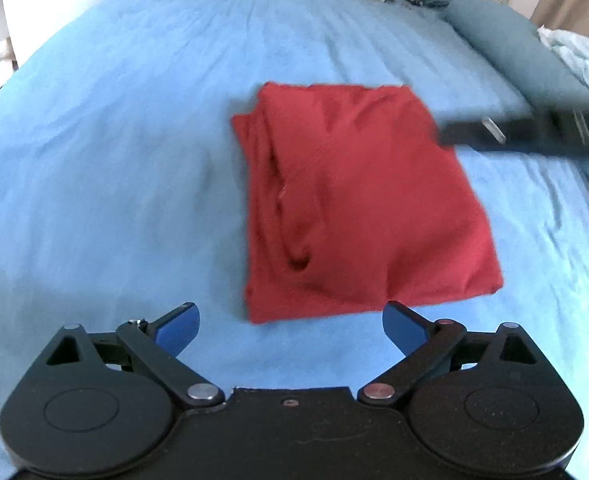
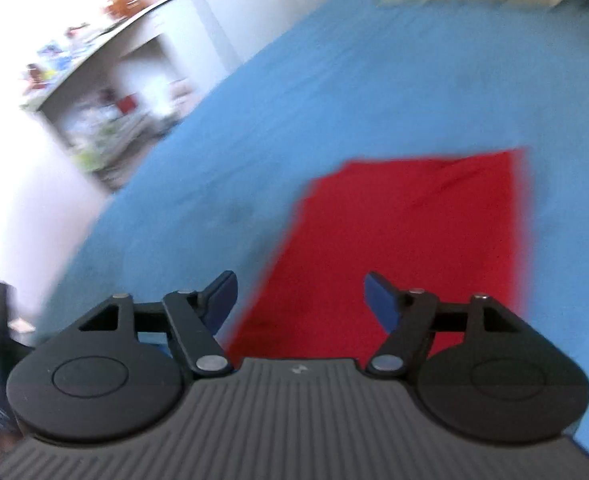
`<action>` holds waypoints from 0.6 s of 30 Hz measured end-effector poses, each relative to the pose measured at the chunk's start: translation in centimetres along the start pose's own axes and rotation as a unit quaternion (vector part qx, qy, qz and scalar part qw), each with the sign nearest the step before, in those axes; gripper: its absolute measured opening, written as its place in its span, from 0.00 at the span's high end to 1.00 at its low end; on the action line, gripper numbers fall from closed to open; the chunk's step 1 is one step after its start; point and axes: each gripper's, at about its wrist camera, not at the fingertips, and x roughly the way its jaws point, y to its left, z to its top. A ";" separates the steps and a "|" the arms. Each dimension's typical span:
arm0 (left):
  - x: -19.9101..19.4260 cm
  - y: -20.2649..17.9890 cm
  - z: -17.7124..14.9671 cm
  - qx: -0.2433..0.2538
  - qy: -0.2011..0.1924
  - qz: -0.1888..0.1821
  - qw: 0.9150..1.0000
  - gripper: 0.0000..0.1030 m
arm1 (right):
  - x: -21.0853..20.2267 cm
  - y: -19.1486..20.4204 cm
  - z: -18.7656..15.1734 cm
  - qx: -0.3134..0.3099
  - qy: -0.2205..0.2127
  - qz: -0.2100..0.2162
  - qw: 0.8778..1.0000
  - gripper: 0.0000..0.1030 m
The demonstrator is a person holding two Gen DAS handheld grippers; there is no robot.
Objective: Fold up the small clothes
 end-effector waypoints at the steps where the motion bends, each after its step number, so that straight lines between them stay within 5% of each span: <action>1: 0.0 -0.1 0.2 -0.001 -0.004 0.003 1.000 0.03 | -1.0 -0.9 -1.0 -0.003 -0.005 -0.027 1.000 0.10; 9: 2.0 -0.1 1.0 -0.040 -0.016 0.035 0.998 0.03 | -1.7 -3.5 -10.2 -0.043 0.040 -0.134 0.989 0.12; 18: 3.4 1.1 1.5 -0.036 -0.012 0.078 0.996 0.03 | 0.9 -3.6 -11.9 -0.007 0.026 -0.186 0.982 0.13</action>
